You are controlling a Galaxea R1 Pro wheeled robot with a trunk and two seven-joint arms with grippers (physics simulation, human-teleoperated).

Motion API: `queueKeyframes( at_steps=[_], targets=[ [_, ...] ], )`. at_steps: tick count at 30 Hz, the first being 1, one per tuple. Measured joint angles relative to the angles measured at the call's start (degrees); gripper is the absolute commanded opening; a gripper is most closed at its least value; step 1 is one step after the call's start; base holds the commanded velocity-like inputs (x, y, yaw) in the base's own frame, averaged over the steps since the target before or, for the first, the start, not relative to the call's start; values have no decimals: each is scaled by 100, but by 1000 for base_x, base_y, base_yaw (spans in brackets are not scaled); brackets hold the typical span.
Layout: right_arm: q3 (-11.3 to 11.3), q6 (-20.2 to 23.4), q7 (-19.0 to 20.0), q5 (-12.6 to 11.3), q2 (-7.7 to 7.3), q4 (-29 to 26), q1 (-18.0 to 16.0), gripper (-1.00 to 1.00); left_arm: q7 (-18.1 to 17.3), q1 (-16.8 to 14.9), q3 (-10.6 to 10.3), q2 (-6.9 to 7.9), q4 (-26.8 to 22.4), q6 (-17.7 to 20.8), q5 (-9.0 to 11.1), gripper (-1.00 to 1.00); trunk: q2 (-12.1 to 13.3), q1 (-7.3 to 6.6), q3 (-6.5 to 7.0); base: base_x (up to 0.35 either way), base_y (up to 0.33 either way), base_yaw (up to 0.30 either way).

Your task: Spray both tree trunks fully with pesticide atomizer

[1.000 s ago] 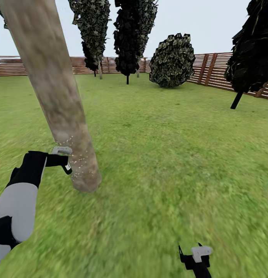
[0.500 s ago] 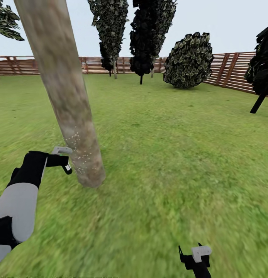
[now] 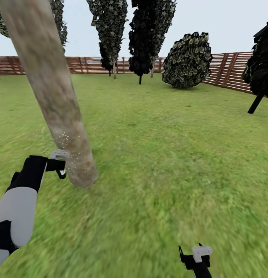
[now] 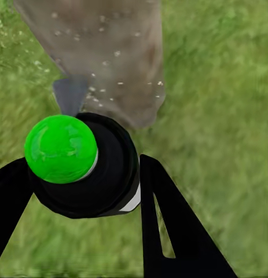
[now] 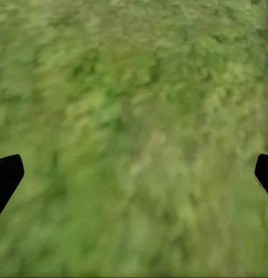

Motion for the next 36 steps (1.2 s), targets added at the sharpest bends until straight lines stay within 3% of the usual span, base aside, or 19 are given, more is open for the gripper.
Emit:
queueKeyframes(
  at_steps=[3, 12, 15, 19, 23, 25, 28, 30, 32, 34, 36],
  targets=[
    [1, 0, 0, 0, -2, -3, 0, 100, 232, 93, -6, -12, 1, 1, 30, -100, 0, 0, 0, 87, -273, 0],
    [1, -1, 0, 0, 3, -3, 0, 100, 362, 135, 7, -13, -47, 20, 34, -100, 0, 0, 0, 147, -266, 182],
    [1, 0, 0, 0, 3, -3, 0, 100, 671, 350, 14, -30, -35, -12, 32, -100, 0, 0, 0, 152, -265, 277],
    [1, -1, 0, 0, 3, -3, 0, 100, 741, 644, 37, -79, -1, -39, 112, -100, 0, 0, 0, 152, -265, 278],
    [1, -3, 0, 0, 3, -3, 0, 100, 746, 919, 80, -172, 10, -85, 365, -100, 0, 0, 0, 152, -265, 278],
    [1, -1, 0, 0, 3, -3, 0, 100, 815, 1106, 86, -191, 17, -434, 608, -100, 0, 0, 0, 151, -265, 276],
    [2, -1, 0, 0, 6, -3, 0, 100, 1127, 1334, 95, -199, 19, -664, 691, -100, 0, 0, 0, 145, -265, 161],
    [2, 0, 0, 0, 10, 2, 0, 100, 1365, 1495, 124, -201, 39, -778, 861, -100, 0, 0, 0, 142, -265, 33],
    [6, -4, 11, 6, 12, 10, 0, 100, 1753, 1673, 180, -197, 205, -1277, 1147, -100, 0, 0, 0, 143, -264, 11],
    [10, -1, 11, 10, 17, 164, 1, 100, 2300, 1749, 202, -194, 561, -1825, 1298, -100, 0, 0, 0, 165, -248, 3],
    [16, 0, 9, 6, 38, 290, 0, 100, 2534, 1766, 200, -200, 754, -2045, 1374, -100, 0, 0, 0, 158, -242, 1]
  ],
)
